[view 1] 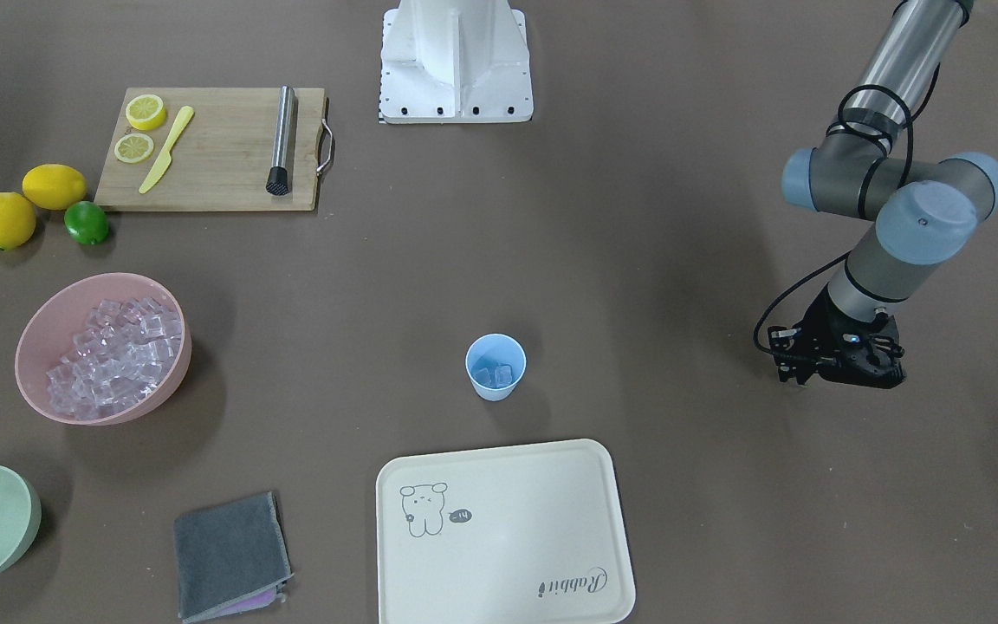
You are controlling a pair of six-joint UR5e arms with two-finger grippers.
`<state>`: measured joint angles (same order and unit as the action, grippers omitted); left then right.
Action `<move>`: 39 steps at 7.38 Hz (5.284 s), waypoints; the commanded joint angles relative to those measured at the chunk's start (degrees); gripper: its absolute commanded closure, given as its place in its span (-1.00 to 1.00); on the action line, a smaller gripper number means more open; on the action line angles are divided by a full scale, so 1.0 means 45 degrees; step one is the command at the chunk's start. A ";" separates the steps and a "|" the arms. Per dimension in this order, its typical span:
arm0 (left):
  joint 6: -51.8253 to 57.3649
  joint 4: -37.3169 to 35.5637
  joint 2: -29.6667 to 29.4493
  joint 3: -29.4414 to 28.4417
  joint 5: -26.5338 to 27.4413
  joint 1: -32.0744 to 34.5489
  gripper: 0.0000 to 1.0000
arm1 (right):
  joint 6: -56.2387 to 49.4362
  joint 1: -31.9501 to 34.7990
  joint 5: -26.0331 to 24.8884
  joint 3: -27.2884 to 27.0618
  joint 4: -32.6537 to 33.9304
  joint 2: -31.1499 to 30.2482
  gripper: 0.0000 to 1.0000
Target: Put ice and cherries in cup
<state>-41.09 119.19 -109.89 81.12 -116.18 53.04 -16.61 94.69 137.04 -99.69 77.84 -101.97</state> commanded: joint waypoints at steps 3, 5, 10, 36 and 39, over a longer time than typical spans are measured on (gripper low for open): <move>-0.0261 -0.5814 -0.2178 0.2360 -0.0061 0.0185 0.43 | 0.0000 0.0188 0.0016 -0.0073 0.0027 -0.0035 -0.98; -0.2558 -0.6830 -0.3812 0.2462 -0.0120 0.0146 0.43 | 0.0000 0.0246 0.0016 -0.0073 0.0028 -0.0035 -0.98; -0.6544 -0.7658 -0.6473 0.1802 0.0268 -0.0828 0.43 | 0.0991 0.0149 -0.0277 0.0396 0.1617 0.0799 -0.98; 0.3966 -0.3100 0.6071 0.4300 -0.4436 0.6669 -0.96 | 0.0840 0.0168 -0.0277 0.0317 0.2391 0.1196 -0.99; 0.5342 -0.0711 0.7407 0.3519 -0.4553 0.7077 -0.96 | 0.0840 0.0149 -0.0238 0.0337 0.2410 0.1176 -0.99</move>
<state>-18.33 111.84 -78.47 98.48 -136.43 83.88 -12.83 95.40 135.96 -98.24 88.61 -96.64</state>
